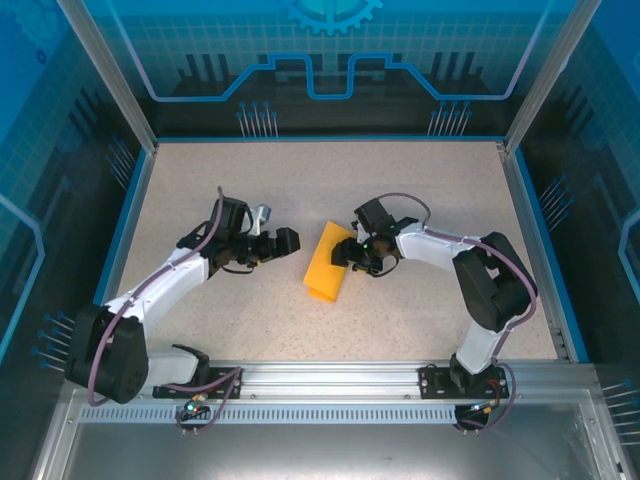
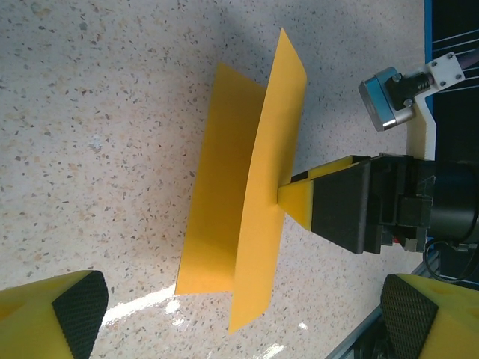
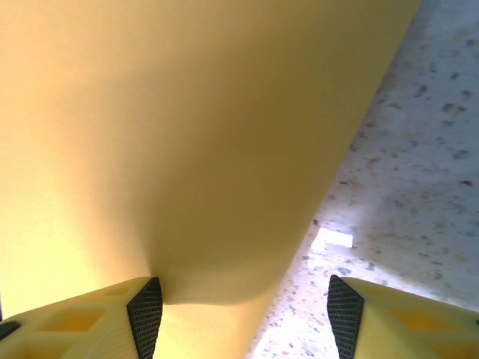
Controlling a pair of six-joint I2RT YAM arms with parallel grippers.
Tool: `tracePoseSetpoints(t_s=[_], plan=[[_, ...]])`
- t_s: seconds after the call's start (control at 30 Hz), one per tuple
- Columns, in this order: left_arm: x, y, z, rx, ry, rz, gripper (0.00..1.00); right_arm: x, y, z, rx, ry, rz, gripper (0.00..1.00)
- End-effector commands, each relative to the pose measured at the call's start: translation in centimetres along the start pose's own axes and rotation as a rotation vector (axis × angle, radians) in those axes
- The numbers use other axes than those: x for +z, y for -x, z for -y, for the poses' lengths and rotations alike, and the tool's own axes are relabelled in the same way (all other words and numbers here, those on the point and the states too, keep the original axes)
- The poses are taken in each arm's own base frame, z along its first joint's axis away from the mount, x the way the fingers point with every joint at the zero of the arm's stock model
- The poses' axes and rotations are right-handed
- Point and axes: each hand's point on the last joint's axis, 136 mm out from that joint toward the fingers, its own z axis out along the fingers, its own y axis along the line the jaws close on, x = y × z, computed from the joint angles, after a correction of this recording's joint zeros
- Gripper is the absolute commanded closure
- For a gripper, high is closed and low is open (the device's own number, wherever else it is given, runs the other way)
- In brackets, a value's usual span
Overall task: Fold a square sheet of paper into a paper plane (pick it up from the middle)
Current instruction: Fold the square sheet of paper in half at the center of the table.
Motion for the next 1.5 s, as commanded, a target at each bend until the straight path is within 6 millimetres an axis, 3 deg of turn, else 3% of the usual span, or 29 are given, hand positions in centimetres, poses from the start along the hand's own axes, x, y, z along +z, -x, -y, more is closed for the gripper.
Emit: tracePoseSetpoints(t_s=[0.0,0.2,0.37,0.57,0.93,1.17,1.47], plan=[[0.4,0.5,1.6,0.038,-0.047,-0.013,0.05,-0.3,0.2,1.8,0.073,-0.082,0.026,0.36],[2.0,0.6,1.7,0.022,-0.054,-0.051,0.15,0.8,-0.7,1.5,0.047,-0.117,-0.027,0.37],[2.8,0.8,1.7,0.019,-0.050,-0.068,0.17,0.8,-1.1,1.8,-0.002,-0.229,-0.051,0.36],[3.1,0.8,1.4,0.013,-0.042,-0.075,0.21,0.6,-1.0,3.1,0.046,-0.300,-0.038,0.35],[3.6,0.7,1.1,0.008,-0.035,-0.090,0.28,1.2,-1.7,3.3,0.007,-0.361,-0.087,0.35],[3.6,0.5,1.6,0.008,-0.056,-0.108,0.25,-0.1,-0.1,-0.7,0.016,-0.110,0.038,0.31],[5.5,-0.4,2.5,-0.064,-0.166,-0.212,0.16,-1.1,0.1,-0.6,0.081,0.091,0.083,0.29]])
